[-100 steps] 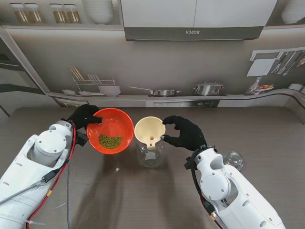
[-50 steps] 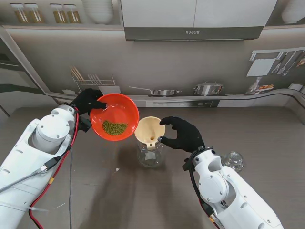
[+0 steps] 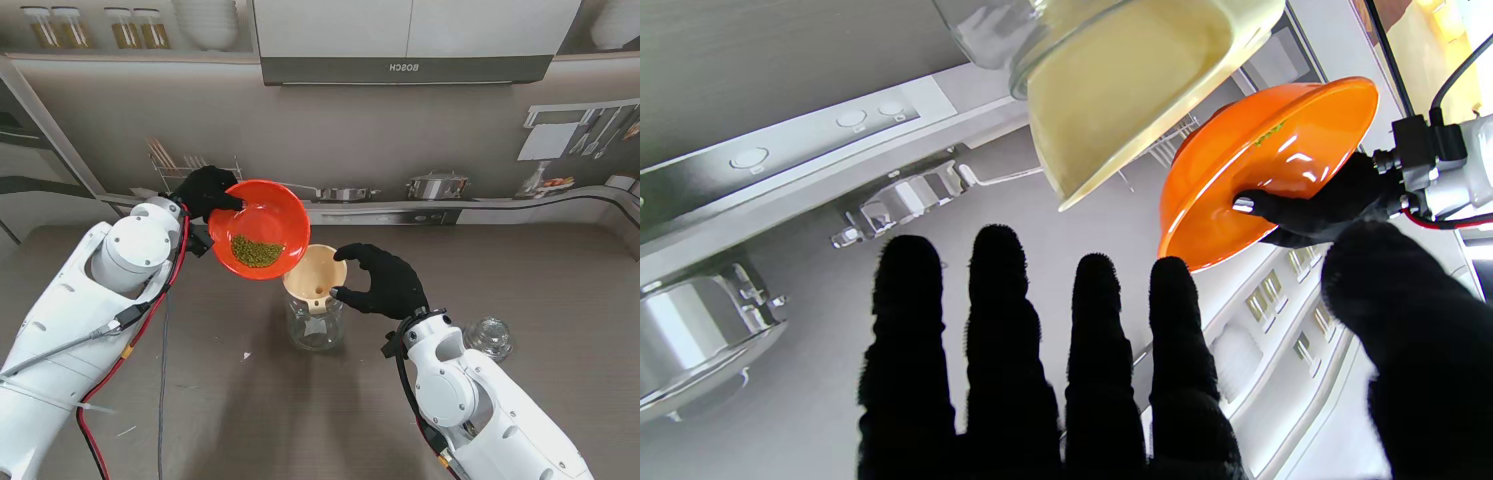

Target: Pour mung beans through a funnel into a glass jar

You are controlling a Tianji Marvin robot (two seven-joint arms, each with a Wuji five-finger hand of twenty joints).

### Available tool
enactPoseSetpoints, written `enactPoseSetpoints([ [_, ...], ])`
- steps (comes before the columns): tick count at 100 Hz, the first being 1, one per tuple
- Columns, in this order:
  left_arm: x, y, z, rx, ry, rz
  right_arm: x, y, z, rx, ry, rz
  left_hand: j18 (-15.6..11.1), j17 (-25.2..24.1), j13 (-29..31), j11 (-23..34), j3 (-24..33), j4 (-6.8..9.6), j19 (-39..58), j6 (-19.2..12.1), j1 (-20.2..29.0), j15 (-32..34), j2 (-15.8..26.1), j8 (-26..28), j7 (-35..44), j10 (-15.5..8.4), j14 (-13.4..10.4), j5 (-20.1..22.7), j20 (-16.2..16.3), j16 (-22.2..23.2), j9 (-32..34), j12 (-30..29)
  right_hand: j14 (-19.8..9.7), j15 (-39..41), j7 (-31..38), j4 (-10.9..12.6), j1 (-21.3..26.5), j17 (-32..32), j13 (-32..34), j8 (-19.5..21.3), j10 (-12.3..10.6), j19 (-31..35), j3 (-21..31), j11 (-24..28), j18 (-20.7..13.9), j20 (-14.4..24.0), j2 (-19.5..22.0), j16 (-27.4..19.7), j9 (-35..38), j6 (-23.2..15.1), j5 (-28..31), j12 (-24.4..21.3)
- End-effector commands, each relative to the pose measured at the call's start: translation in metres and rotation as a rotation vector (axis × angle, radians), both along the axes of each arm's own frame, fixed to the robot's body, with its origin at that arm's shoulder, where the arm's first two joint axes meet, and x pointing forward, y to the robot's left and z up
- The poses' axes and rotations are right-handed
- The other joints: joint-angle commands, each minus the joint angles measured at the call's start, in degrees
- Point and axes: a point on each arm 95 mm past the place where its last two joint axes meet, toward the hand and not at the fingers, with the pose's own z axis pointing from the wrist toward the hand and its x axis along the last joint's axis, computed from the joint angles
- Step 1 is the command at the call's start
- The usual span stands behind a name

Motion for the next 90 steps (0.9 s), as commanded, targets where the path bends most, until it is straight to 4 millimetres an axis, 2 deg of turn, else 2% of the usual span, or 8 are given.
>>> enactPoseSetpoints([
  [1, 0.003, -0.01, 0.008, -0.001, -0.006, -0.023, -0.003, 0.004, 0.001, -0.006, -0.001, 0.009, -0.53, 2.61, 2.25, 0.52, 5.22, 1.28, 0.15, -4.33, 6.27, 2.02, 2.49, 2.61, 3.98, 1.89, 0.98, 4.58, 0.85, -0.1, 3.38, -0.66, -0.9, -0.77, -0.84, 0.79, -2.08, -0.79, -0.94, -0.53, -1.22, -1.23, -1.91, -0.16, 0.5, -0.8, 0.76, -1.24, -1.74, -0.99, -1.35, -0.26],
  [32, 0.008, -0.027, 0.011, 0.05, -0.032, -0.022, -0.005, 0.006, 0.001, 0.003, -0.019, 0.014, -0.22, 3.6, 2.4, 0.93, 6.83, 1.33, 0.58, -4.02, 5.69, 3.17, 1.39, 2.69, 3.83, 1.93, 1.03, 5.14, 0.67, -0.41, 4.05, -0.95, -0.82, -0.75, -0.96, 0.96, -1.97, -0.72, -0.74, -0.48, -1.28, -1.48, -2.26, -0.23, 0.52, -0.67, 0.79, -1.2, -1.38, -0.91, -1.21, -0.26],
  [50, 0.008, -0.036, 0.014, 0.069, -0.084, 0.001, -0.005, 0.006, 0.002, 0.006, -0.022, 0.012, 0.21, 5.55, 2.43, 1.61, 10.25, 1.26, 1.4, -3.77, 4.1, 5.93, -0.71, 2.24, 3.65, 1.7, 0.84, 6.3, 0.01, -1.28, 5.27, -1.78, -0.83, -0.74, -0.9, 1.0, -1.92, -0.62, -0.65, -0.41, -1.29, -1.46, -2.19, -0.2, 0.54, -0.57, 0.8, -1.18, -1.22, -0.76, -1.13, -0.22],
  [90, 0.005, -0.057, 0.017, 0.089, -0.19, -0.007, -0.005, 0.006, 0.004, 0.009, -0.028, 0.0, 0.48, 6.86, 2.52, 2.25, 12.71, 1.29, 1.83, -3.81, 2.75, 7.74, -2.53, 1.73, 3.73, 1.22, 0.5, 7.09, -0.42, -2.18, 6.31, -2.34, -0.83, -0.64, -0.77, 0.98, -1.97, -0.44, -0.35, -0.34, -1.21, -1.4, -1.94, -0.17, 0.62, -0.44, 0.75, -1.13, -1.06, -0.72, -1.12, -0.19],
])
